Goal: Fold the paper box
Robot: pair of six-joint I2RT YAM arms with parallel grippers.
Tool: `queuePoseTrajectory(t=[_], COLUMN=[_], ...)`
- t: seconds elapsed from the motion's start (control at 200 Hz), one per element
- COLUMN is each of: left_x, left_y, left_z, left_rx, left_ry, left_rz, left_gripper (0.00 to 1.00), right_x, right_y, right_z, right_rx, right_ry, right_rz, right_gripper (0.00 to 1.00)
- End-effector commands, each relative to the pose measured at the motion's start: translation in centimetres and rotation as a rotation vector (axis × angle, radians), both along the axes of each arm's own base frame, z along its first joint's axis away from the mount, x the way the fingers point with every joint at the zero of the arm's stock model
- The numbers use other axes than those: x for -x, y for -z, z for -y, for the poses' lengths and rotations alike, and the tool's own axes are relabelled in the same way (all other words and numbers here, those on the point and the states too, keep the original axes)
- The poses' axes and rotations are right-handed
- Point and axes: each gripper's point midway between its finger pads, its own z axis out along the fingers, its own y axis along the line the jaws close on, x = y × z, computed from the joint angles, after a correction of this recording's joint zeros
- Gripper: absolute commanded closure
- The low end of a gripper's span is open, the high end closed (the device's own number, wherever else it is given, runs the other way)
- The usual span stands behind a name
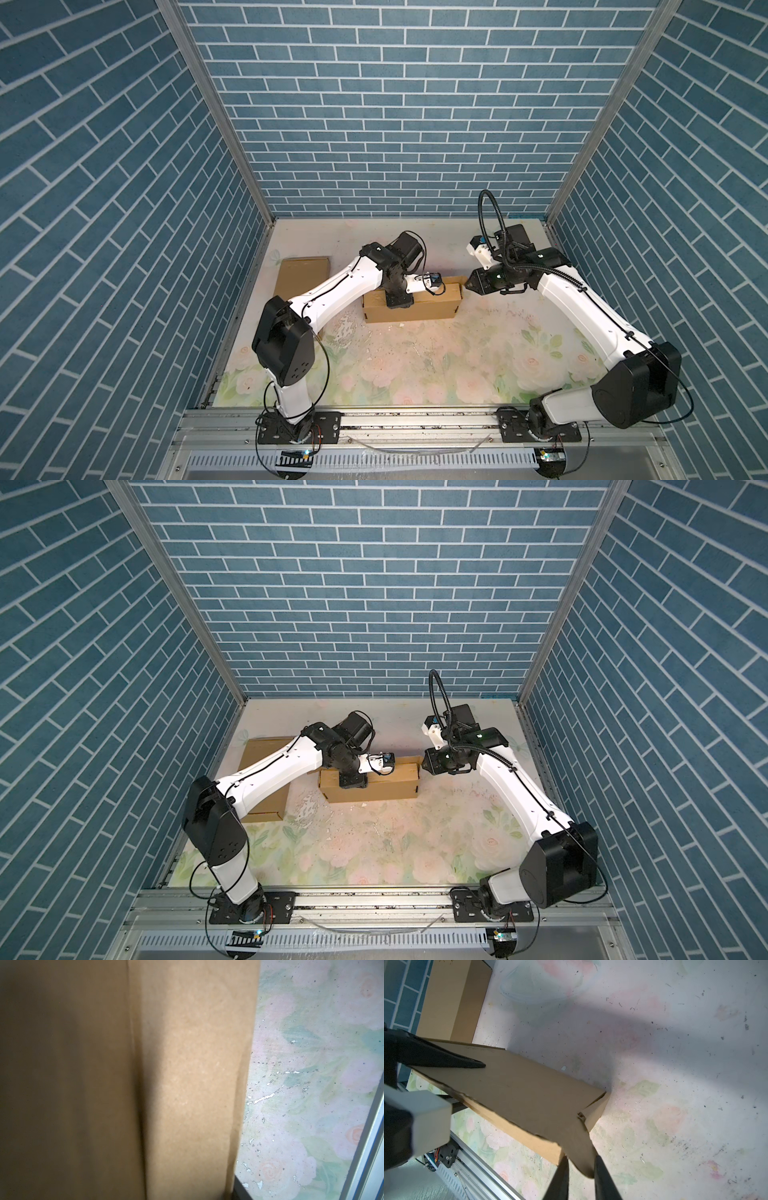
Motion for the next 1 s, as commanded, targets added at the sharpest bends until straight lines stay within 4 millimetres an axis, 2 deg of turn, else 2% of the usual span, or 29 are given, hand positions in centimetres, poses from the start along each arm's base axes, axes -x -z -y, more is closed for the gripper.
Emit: queuePoseTrajectory(t=[0.0,0.165,0.385,0.7,0.995], left_x=[0.6,0.5,0.6,0.6,0.5], left_y=[3.2,3.1,3.1,3.1,3.0], left_z=[-0.4,-0.4,-0.3,-0.4,-0.3], left_rx=[-0.053,-0.052,-0.047,-0.046,-0.044], left_ry=[-0.005,-0.006,-0.005,-0.009,-0.01], left_rz=[-0.085,-0.082,-0.083,-0.082,-0.081], left_gripper=[0.52,0.52,0.53,0.54,0.54], right_x=[0.0,0.2,-0.3,-0.3,0.0], right_y=[-1.1,-0.9,0.4,-0.7,-0.7], right_z=[-0.3,-0.5,-0.4,-1.6,-2.2], right_rx=[0.022,0.03,0.075,-0.003,-0.075], right_ry=[-0.042,-0.023,0.026,0.09,0.189], right_rz=[0.023,0.007,0.001,-0.051,-0.131], right_gripper=[0.81,0.88,0.87,0.95,1.0])
